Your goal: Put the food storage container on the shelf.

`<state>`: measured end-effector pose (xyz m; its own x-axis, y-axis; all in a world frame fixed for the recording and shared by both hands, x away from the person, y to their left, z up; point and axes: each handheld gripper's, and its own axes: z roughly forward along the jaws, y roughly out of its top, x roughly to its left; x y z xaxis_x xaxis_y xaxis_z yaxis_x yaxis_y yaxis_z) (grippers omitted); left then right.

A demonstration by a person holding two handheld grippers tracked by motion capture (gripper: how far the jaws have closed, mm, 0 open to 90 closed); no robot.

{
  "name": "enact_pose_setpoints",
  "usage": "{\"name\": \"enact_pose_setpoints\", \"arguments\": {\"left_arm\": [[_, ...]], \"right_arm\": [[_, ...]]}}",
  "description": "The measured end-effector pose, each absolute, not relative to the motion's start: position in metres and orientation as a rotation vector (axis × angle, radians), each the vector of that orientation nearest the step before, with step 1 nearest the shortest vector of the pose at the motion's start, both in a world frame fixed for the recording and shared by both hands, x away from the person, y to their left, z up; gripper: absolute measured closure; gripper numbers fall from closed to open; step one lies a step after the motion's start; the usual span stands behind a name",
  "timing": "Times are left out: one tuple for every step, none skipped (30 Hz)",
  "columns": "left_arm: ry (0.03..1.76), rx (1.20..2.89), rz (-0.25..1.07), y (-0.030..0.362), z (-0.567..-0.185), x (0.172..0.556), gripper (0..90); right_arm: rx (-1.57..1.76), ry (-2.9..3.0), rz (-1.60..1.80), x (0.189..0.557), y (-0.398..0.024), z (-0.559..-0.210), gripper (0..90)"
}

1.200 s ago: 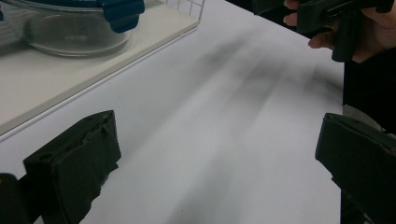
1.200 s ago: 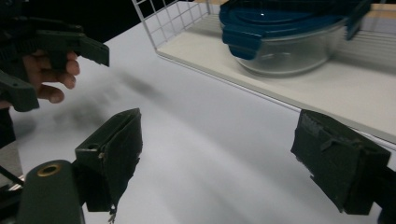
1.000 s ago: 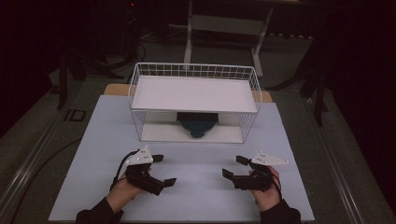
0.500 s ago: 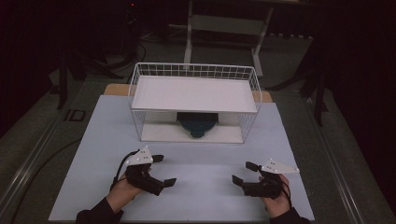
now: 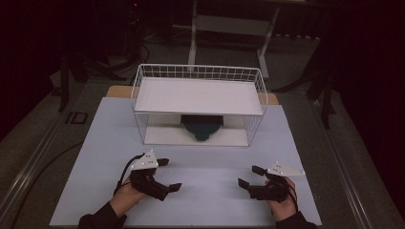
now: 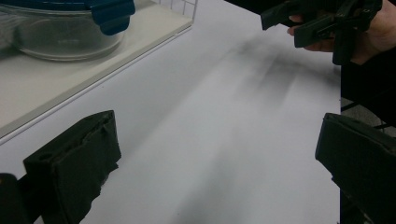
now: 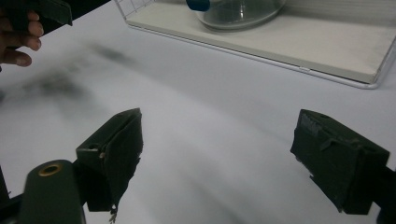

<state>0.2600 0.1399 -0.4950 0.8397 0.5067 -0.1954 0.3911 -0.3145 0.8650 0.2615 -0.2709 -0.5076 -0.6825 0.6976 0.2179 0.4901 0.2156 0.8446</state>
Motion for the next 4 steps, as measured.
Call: {"name": "enact_pose_setpoints", "arguments": {"left_arm": [[0.667,1.941,0.133,0.1399,-0.4951,0.2599,0.0],[0.667,1.944,0.134,0.1398,-0.4951,0.2598,0.0],[0.665,1.946,0.136,0.1396,-0.4952,0.2597,0.0],[0.665,1.946,0.136,0.1396,-0.4952,0.2597,0.0]], "right_arm": [[1.135,2.277,1.458,0.2614,-0.271,-0.5076,15.9],[1.133,2.278,1.457,0.2613,-0.2709,-0.5075,15.9],[1.132,2.279,1.456,0.2612,-0.2707,-0.5074,15.9],[1.132,2.279,1.456,0.2612,-0.2707,-0.5074,15.9]]}}
